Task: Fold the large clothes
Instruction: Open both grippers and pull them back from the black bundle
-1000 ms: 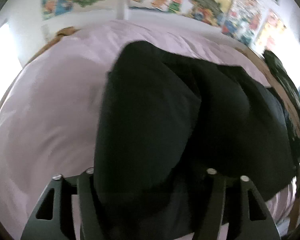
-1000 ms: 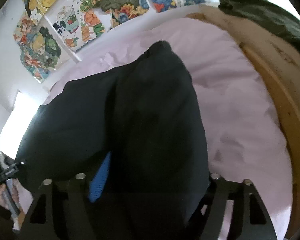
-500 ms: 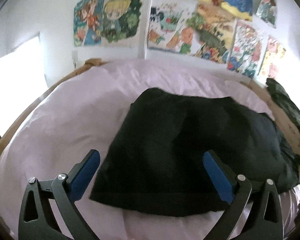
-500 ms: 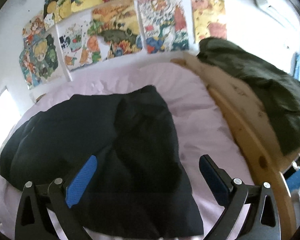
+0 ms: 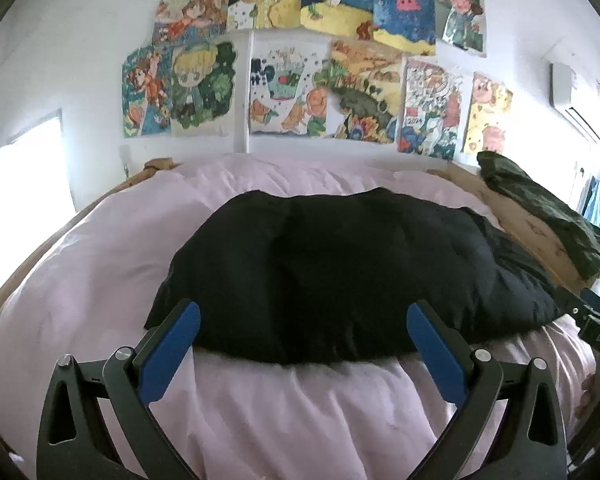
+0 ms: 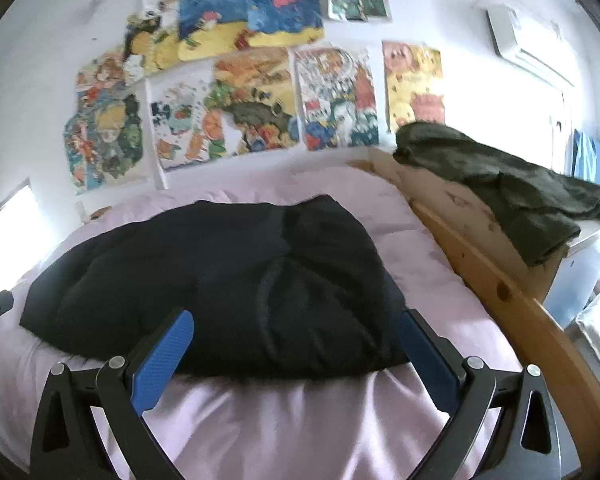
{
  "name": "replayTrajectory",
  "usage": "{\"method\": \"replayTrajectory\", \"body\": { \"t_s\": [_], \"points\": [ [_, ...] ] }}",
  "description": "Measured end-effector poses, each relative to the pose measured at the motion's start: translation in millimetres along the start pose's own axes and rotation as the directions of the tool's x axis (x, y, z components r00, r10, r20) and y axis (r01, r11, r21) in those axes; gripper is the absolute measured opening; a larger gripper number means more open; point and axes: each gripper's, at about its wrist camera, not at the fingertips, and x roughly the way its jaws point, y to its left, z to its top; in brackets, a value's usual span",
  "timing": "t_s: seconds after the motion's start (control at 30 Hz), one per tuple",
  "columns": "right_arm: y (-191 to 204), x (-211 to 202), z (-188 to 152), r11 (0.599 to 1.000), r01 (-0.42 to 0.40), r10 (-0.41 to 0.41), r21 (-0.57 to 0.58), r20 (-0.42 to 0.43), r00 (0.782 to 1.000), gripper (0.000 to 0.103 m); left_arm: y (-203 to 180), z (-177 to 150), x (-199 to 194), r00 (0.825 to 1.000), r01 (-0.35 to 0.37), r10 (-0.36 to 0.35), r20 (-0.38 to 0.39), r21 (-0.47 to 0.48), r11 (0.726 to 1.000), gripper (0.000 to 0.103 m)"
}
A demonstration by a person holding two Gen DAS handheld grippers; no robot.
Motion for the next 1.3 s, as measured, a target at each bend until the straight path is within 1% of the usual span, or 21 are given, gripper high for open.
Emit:
{"method": "replayTrajectory", "body": {
  "t_s": [0.07,0.13,0.3,0.4,0.5,0.6,0.7,0.8,0.87,1.0,1.13,1.3],
  "points": [
    [11,-12,-3,1.000,-0.011,0.012,-0.027,0.027,1.000,0.103,-4,-3,-11,1.000,0.018,-0.018,0.022,0.003,1.000,0.102],
    [21,-22,-5,0.998,-0.015,0.018,-0.055,0.055,0.998,0.103,-6,-7,-22,0.998,0.015,-0.016,0.055,0.007,1.000,0.102],
    [34,-41,-11,0.997,-0.049,0.054,-0.063,0.089,0.995,0.103,-10,-18,-44,0.994,-0.010,0.007,0.111,0.027,1.000,0.102],
    [38,-49,-15,0.996,-0.070,0.075,-0.060,0.093,0.993,0.103,-9,-25,-50,0.990,-0.050,0.044,0.137,0.044,0.998,0.102],
    [44,-57,-18,0.994,-0.081,0.087,-0.067,0.100,0.991,0.103,-8,-36,-53,0.987,-0.086,0.076,0.142,0.063,0.994,0.102],
    [47,-66,-21,0.994,-0.085,0.092,-0.068,0.111,0.990,0.103,-8,-41,-51,0.987,-0.100,0.091,0.130,0.061,0.993,0.102],
    [50,-74,-23,0.994,-0.080,0.090,-0.076,0.136,0.987,0.103,-6,-41,-51,0.987,-0.095,0.087,0.134,0.055,0.994,0.102],
    [53,-83,-23,0.993,-0.070,0.085,-0.096,0.172,0.981,0.103,-7,-42,-54,0.985,-0.079,0.072,0.158,0.043,0.996,0.102],
    [55,-87,-23,0.992,-0.067,0.087,-0.109,0.189,0.978,0.103,-9,-43,-58,0.981,-0.082,0.073,0.178,0.042,0.996,0.102],
    [57,-85,-26,0.990,-0.082,0.101,-0.115,0.177,0.979,0.103,-11,-46,-62,0.975,-0.113,0.100,0.200,0.054,0.992,0.102],
    [59,-80,-29,0.989,-0.097,0.113,-0.111,0.150,0.982,0.103,-14,-52,-57,0.973,-0.140,0.124,0.195,0.069,0.988,0.102],
    [60,-78,-33,0.989,-0.094,0.110,-0.114,0.140,0.984,0.103,-18,-59,-49,0.976,-0.152,0.134,0.173,0.096,0.984,0.102]
  ]
}}
